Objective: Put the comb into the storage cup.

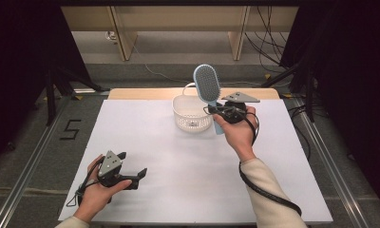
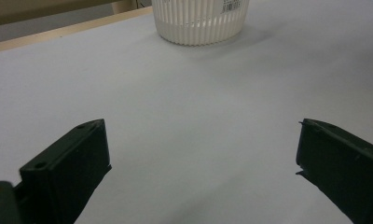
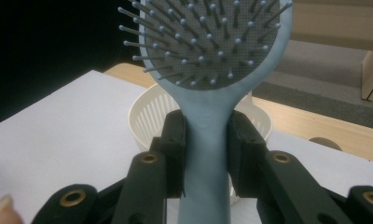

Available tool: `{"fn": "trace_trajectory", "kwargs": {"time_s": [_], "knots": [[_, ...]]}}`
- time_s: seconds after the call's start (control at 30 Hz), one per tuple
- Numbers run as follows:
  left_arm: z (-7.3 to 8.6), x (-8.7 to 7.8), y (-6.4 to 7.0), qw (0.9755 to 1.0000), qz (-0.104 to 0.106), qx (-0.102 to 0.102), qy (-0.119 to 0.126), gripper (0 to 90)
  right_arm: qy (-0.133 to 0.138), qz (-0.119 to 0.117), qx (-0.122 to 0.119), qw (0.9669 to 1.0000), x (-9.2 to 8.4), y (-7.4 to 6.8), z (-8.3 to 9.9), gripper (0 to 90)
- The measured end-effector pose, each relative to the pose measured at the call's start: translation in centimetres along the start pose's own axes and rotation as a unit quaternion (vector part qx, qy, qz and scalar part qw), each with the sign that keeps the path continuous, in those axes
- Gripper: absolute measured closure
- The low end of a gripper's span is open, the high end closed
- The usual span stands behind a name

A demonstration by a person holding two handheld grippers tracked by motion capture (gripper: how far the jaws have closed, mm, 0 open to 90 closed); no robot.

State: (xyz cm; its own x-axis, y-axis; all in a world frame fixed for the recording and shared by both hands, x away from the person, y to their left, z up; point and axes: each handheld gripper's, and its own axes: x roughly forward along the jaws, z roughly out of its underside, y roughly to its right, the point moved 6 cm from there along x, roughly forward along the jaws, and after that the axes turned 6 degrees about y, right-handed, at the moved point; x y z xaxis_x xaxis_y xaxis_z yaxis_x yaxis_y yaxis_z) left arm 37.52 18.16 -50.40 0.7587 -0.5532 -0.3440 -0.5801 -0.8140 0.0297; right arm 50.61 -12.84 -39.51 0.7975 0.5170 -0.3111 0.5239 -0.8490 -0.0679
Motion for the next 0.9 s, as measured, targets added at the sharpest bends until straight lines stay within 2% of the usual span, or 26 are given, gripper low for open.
{"fn": "trace_trajectory", "kwargs": {"time_s": [0.9], "knots": [[0.0,0.0,0.0,1.0000,0.000,0.000,0.001,2.0,0.003,0.002,0.002,1.0000,0.5,0.0,-1.1,71.0]]}}
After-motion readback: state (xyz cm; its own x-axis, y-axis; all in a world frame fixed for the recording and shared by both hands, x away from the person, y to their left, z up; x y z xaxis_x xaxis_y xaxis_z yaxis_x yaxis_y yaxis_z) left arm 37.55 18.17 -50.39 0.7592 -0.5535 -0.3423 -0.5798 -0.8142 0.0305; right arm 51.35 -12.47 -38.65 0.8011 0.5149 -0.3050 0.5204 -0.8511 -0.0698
